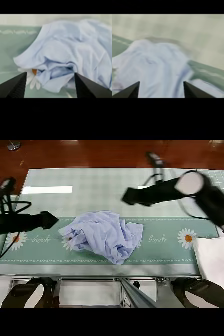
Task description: Fold the shirts.
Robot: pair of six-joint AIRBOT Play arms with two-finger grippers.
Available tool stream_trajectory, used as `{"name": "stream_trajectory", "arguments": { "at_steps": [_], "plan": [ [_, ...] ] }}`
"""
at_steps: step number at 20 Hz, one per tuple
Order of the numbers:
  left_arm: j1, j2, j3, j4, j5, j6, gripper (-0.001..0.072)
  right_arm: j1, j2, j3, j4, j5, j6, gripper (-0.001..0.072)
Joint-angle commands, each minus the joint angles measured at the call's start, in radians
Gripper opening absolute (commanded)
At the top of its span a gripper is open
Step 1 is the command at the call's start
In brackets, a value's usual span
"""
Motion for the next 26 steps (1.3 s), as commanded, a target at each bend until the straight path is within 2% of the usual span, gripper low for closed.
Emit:
{"name": "stream_trajectory", "arguments": {
  "at_steps": [1, 3, 4, 6, 8, 10, 11, 12, 13, 16, 18, 22, 26],
  "plan": [
    [-0.002, -0.148, -0.094, -0.202, -0.005, 0.056, 0.0704, -0.347, 0.163, -0.151, -0.296, 0.218, 0.057, 0.0614],
    [-0.003, -0.269, -0.141, -0.481, 0.042, 0.211, 0.0704, -0.525, 0.235, -0.340, -0.192, 0.197, 0.032, 0.0614],
    [-0.008, -0.332, -0.146, -0.573, 0.054, 0.259, 0.0704, -0.578, 0.271, -0.430, -0.102, 0.167, -0.019, 0.0614],
    [-0.037, -0.443, -0.134, -0.595, 0.072, 0.257, 0.0704, -0.600, 0.330, -0.565, 0.040, 0.114, -0.097, 0.0614],
    [-0.085, -0.531, -0.124, -0.599, 0.090, 0.257, 0.0704, -0.566, 0.348, -0.646, 0.116, 0.109, -0.132, 0.0615],
    [-0.138, -0.599, -0.089, -0.599, 0.111, 0.257, 0.0701, -0.489, 0.347, -0.692, 0.120, 0.054, -0.133, 0.0614],
    [-0.155, -0.627, -0.064, -0.598, 0.113, 0.257, 0.0661, -0.441, 0.343, -0.697, 0.097, 0.020, -0.126, 0.0614],
    [-0.165, -0.652, -0.034, -0.595, 0.105, 0.262, 0.0281, -0.404, 0.331, -0.697, 0.094, -0.008, -0.099, 0.0614],
    [-0.166, -0.663, -0.006, -0.596, 0.097, 0.300, 0.0042, -0.371, 0.306, -0.697, 0.112, -0.037, -0.080, 0.0614],
    [-0.142, -0.642, 0.074, -0.595, 0.091, 0.311, 0.0023, -0.314, 0.199, -0.692, 0.180, -0.102, -0.068, 0.0614],
    [-0.111, -0.628, 0.118, -0.595, 0.074, 0.311, 0.0023, -0.287, 0.116, -0.654, 0.224, -0.114, -0.112, 0.0614],
    [-0.067, -0.623, 0.143, -0.594, 0.037, 0.311, 0.0023, -0.269, -0.062, -0.547, 0.272, -0.096, -0.118, 0.0614],
    [-0.084, -0.623, 0.143, -0.591, 0.031, 0.318, 0.0023, -0.220, -0.187, -0.477, 0.335, -0.071, -0.187, 0.0614]
  ]
}}
